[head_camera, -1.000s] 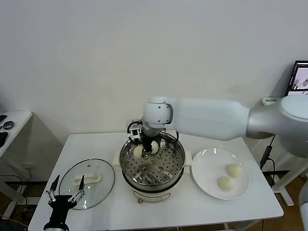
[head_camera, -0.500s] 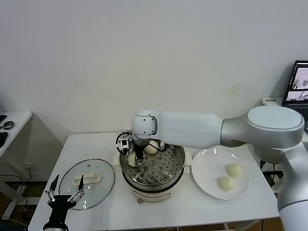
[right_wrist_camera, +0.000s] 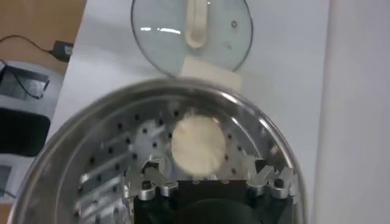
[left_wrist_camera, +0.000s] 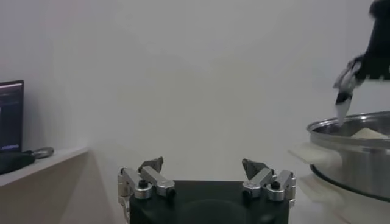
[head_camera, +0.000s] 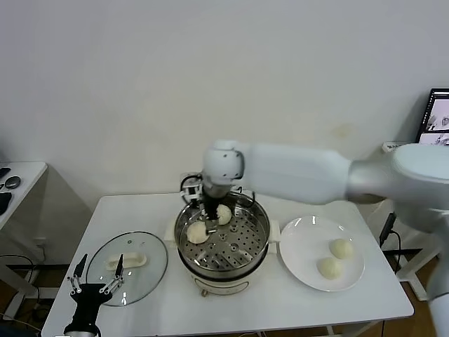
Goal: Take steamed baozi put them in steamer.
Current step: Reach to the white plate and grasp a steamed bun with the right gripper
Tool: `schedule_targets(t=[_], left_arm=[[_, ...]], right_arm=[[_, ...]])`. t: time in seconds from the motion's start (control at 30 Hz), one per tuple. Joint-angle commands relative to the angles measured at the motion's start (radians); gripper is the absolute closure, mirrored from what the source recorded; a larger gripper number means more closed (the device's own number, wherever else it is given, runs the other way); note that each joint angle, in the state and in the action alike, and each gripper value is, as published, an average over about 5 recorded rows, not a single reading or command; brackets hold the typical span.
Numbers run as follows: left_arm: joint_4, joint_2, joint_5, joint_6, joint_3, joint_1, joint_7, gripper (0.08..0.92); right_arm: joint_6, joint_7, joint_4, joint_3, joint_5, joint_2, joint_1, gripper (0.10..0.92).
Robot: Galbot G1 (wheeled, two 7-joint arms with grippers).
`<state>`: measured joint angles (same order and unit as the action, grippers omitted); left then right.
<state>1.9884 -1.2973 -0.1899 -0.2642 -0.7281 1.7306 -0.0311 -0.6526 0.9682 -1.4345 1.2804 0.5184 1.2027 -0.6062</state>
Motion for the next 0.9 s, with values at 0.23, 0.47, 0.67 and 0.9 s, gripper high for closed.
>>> schedule_targets(t=[0.23, 0.47, 0.67, 0.9], left_arm=[[-0.004, -0.001, 0.017, -0.001, 0.018, -0.001, 0.001, 0.177], [-0.007, -0.001, 0.026, 0.000, 0.020, 0.005, 0.002, 0.177], [-0.005, -0.007, 0.029, 0.000, 0.014, 0.016, 0.001, 0.177], [-0.001, -0.015, 0.033, -0.001, 0.007, 0.027, 0.001, 0.177]], right_arm=[[0.393, 0.352, -0.293, -0.010, -0.359, -0.707, -0.071, 0.203], [0.466, 0.344, -0.279, -0.130, -0.586, -0.855, 0.207, 0.203], [0.467, 0.309, -0.259, -0.320, -0.666, -0.881, 0.471, 0.203], [0.462, 0.234, -0.199, -0.486, -0.725, -0.833, 0.709, 0.203]])
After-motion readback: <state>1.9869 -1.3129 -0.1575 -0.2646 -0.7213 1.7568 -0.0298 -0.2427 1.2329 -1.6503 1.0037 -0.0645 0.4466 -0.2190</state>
